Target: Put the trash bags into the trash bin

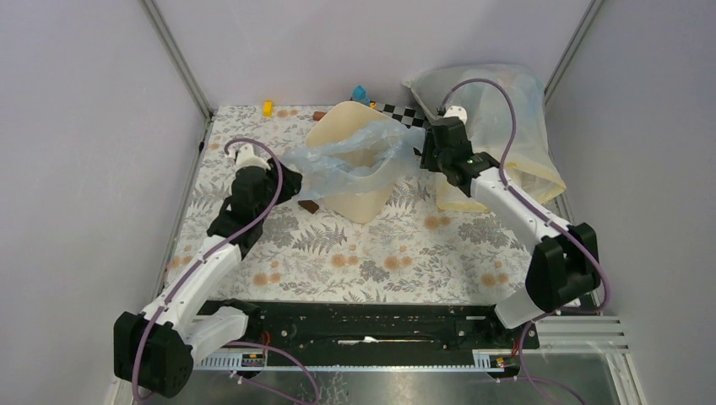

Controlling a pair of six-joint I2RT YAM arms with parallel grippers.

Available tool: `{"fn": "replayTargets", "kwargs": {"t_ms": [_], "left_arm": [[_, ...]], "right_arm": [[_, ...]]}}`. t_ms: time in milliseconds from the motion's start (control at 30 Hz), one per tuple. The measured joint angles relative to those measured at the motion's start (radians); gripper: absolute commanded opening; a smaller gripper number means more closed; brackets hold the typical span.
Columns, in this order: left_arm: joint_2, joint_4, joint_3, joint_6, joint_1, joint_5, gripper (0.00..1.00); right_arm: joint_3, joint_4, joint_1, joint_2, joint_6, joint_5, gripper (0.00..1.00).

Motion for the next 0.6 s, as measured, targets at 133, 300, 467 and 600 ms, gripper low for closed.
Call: {"fn": "replayTargets", "kwargs": {"t_ms": [133,300,467,600], "left_arm": [[0.034,0.011,0.095,0.017,0.0,-0.043,0.67],[0.082,-0.001,0.155,0.029,0.0,-0.09,0.86],[0.093,-0.009,0.161,0.043,0.002,-0.127,0.69],[0.124,-0.009,0.184,0.063,0.007,-0.128,0.4]], "right_arm": [[0.004,0.019,0.0,-0.085,-0.081,-0.011,0.6],[0.015,0.064,-0.002,-0.149,-0.194,-0.114,0.65],[0.032,0.121,-0.002,-0.151,-0.313,-0.248,0.62],[0.053,0.138,-0.002,-0.14,-0.408,-0.324,0.47]]}}
